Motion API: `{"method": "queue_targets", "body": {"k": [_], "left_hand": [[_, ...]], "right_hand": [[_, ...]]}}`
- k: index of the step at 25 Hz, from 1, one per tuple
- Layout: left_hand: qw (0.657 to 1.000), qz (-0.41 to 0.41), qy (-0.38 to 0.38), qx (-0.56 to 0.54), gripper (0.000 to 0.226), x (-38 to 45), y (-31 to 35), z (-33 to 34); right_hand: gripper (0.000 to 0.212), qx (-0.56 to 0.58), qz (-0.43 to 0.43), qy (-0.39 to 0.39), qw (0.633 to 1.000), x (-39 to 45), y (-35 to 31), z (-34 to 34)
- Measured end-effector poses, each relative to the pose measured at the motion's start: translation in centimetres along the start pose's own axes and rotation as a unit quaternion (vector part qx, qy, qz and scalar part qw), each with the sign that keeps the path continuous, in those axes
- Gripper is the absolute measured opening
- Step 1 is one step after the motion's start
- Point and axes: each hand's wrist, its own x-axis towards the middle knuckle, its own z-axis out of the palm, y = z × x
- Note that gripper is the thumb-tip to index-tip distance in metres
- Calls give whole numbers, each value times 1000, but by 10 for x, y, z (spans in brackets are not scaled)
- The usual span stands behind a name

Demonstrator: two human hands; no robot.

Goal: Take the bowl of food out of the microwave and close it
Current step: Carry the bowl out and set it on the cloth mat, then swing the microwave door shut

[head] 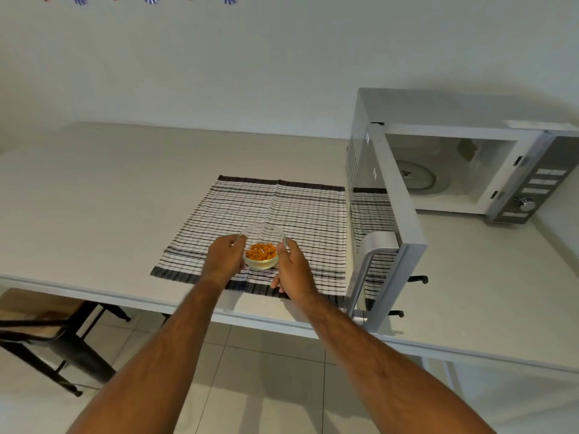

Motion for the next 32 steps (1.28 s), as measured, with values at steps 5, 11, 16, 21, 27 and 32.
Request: {"method": "queue_targets", "body": {"k": [5, 11, 16, 21, 27, 32], "left_hand": [[999, -25, -23, 9, 48, 13, -15, 5], [999, -18, -28, 21, 46, 14, -22, 8], [995, 20, 92, 35, 42, 1, -20, -1], [974, 200, 60, -87, 9, -31, 25, 9], [906, 275, -271, -176, 29, -84, 103, 40], [878, 296, -313, -206, 46, -106, 122, 62]], "right_hand": [[44, 15, 20, -1, 1000, 3, 5, 3], [49, 13, 43, -21, 999, 0, -3, -1], [57, 46, 67, -15, 997, -17, -10, -12], [40, 5, 19, 13, 1000, -42, -5, -24], [29, 15, 14, 50, 999, -63, 1, -46], [79, -103, 17, -42, 994, -71, 15, -64]]}}
